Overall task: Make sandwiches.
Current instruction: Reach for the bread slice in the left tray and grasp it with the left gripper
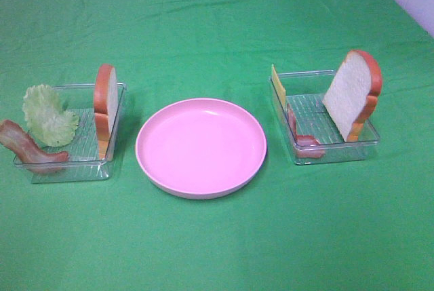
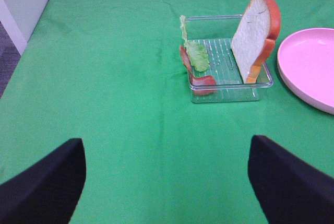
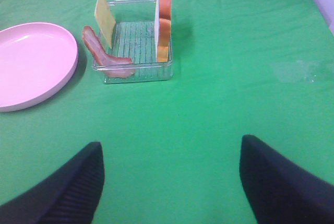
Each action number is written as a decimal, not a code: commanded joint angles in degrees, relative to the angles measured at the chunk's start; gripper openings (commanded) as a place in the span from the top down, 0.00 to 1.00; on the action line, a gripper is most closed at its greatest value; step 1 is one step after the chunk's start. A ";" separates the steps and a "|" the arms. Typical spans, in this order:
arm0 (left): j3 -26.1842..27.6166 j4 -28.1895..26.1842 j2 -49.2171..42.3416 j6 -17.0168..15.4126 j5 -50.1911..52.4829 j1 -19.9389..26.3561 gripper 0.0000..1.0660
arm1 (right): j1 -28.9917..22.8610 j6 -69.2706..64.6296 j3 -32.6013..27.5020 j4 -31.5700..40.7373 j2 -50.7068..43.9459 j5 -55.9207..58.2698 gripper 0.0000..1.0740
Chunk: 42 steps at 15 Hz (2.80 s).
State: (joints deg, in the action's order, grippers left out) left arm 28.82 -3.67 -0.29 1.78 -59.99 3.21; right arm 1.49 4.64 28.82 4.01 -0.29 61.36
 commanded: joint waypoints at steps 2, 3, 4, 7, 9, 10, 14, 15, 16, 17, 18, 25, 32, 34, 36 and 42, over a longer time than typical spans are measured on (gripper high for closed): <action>0.06 -0.29 -1.15 0.11 0.57 0.06 0.25 | 0.52 -0.17 -0.06 0.23 -0.92 -0.46 0.35; 0.06 -0.29 -1.15 0.11 0.57 0.06 0.25 | 0.52 -0.17 -0.06 0.23 -0.92 -0.46 0.35; 0.06 -0.29 -1.15 0.11 0.57 0.06 0.25 | 0.52 -0.17 -0.06 0.23 -0.92 -0.46 0.35; 0.06 -0.29 -1.15 0.11 0.57 0.06 0.25 | 0.52 -0.17 -0.06 0.23 -0.92 -0.46 0.35; 0.06 -0.29 -1.15 0.11 0.57 0.06 0.25 | 0.52 -0.17 -0.06 0.23 -0.92 -0.46 0.35; 0.06 -0.29 -1.15 0.11 0.57 0.06 0.25 | 0.52 -0.17 -0.06 0.23 -0.92 -0.46 0.35; 0.06 -0.29 -1.15 0.11 0.57 0.06 0.25 | 0.52 -0.17 -0.06 0.23 -0.92 -0.46 0.35; 0.06 -0.29 -1.15 0.11 0.57 0.06 0.25 | 0.52 -0.17 -0.06 0.23 -0.92 -0.46 0.35; 0.06 -0.29 -1.15 0.11 0.57 0.06 0.25 | 0.52 -0.17 -0.06 0.23 -0.92 -0.46 0.35; 0.06 -0.29 -1.15 0.11 0.57 0.06 0.25 | 0.52 -0.17 -0.06 0.23 -0.92 -0.46 0.35; 0.06 -0.29 -1.15 0.11 0.57 0.06 0.25 | 0.52 -0.17 -0.06 0.23 -0.92 -0.46 0.35; 0.06 -0.29 -1.15 0.11 0.57 0.06 0.25 | 0.52 -0.17 -0.06 0.23 -0.92 -0.46 0.35; 2.64 -1.15 1.60 -0.17 10.66 0.06 0.25 | 0.52 -0.17 -0.06 0.23 -0.92 -0.46 0.35; 2.64 -2.81 6.36 -0.17 17.48 0.06 0.26 | 0.52 -0.17 -0.06 0.23 -0.92 -0.46 0.35; 2.69 -4.81 14.61 -0.17 22.40 0.06 0.27 | 0.52 -0.17 -0.06 0.23 -0.92 -0.46 0.35; 21.08 -10.14 53.17 1.38 10.89 0.06 0.27 | 0.52 -0.17 -0.06 0.23 -0.92 -0.46 0.35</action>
State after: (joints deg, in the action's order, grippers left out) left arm 51.28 -13.52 55.35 2.86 -49.56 3.21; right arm 1.49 4.64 28.82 4.01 -0.29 61.36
